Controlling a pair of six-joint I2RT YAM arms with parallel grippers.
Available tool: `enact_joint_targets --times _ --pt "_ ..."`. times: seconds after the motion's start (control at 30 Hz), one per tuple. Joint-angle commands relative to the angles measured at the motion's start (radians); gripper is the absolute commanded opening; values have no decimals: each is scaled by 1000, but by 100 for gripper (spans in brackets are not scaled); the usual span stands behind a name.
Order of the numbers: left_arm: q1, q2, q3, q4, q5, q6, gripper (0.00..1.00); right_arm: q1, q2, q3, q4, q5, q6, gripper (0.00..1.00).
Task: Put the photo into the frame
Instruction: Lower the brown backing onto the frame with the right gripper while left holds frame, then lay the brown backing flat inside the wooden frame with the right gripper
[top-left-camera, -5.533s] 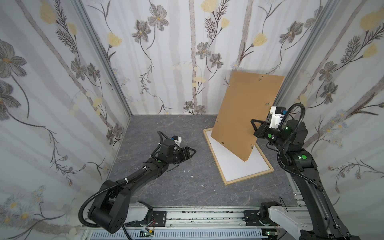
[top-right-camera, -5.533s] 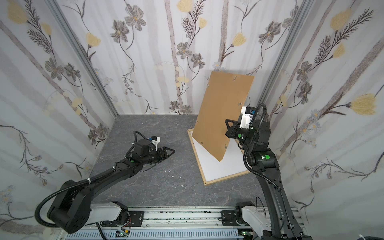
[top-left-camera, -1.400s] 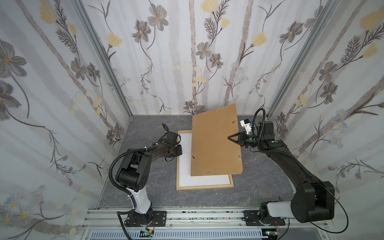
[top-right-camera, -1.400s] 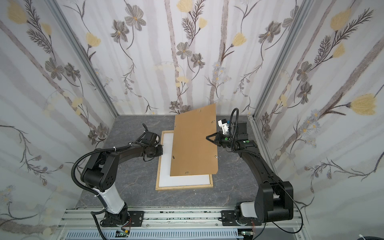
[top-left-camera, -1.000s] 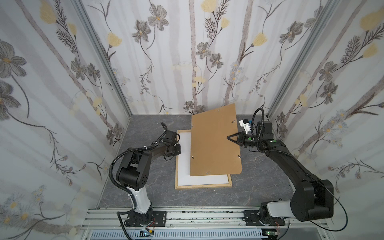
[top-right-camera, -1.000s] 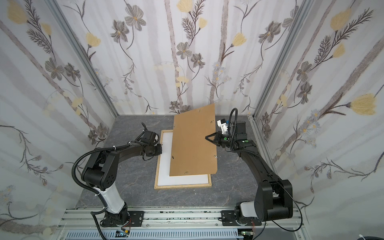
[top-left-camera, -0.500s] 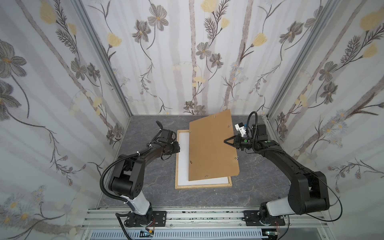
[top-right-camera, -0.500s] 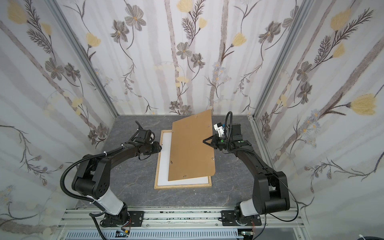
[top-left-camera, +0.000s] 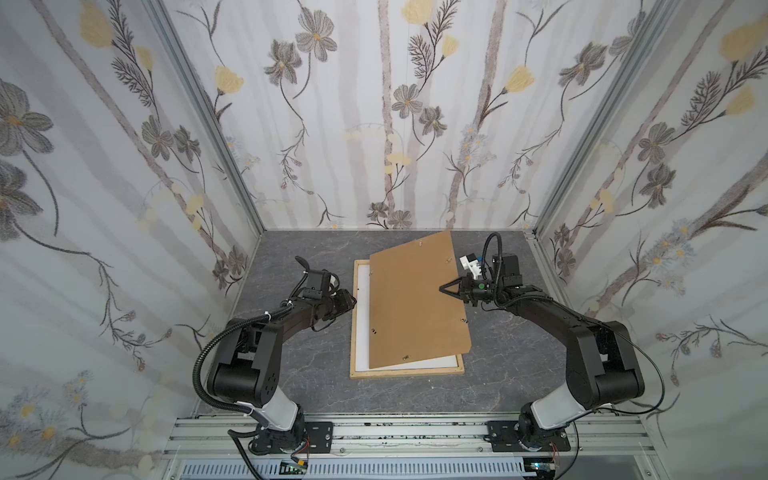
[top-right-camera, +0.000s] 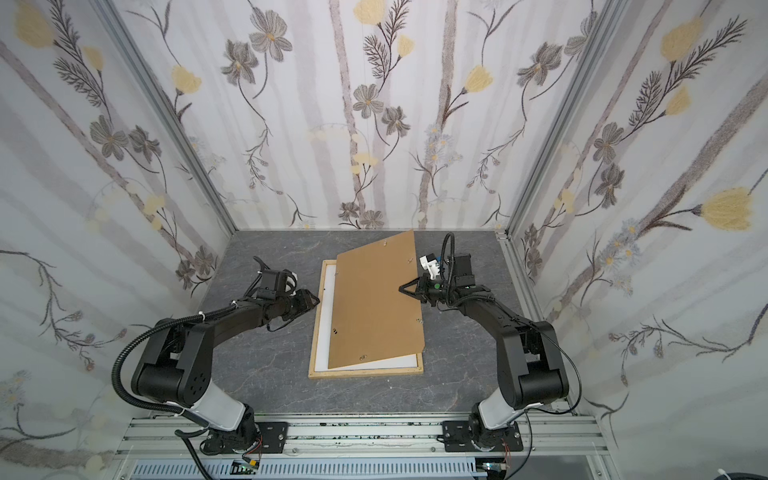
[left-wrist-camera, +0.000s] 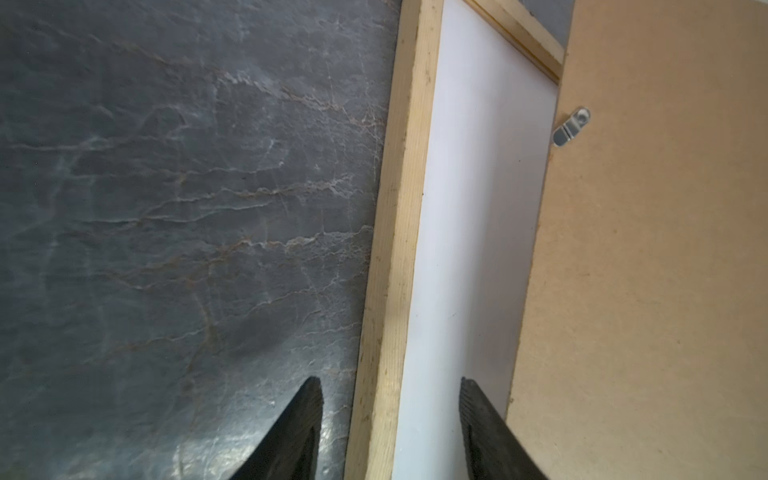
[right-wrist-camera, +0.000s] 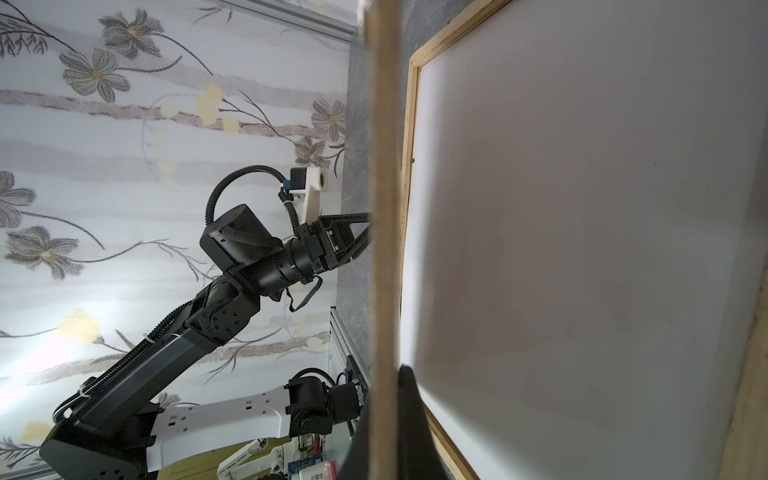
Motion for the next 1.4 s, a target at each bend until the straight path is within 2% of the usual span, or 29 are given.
enact_joint_targets --times 0.0,0.93,1.37 --pt "1 9 -17 78 28 -37 53 1 36 -14 144 -82 49 0" --pt "3 20 -96 165 73 -87 56 9 165 -42 219 -82 67 0" --pt "3 43 -126 233 133 -116 56 19 241 10 81 -27 -48 0"
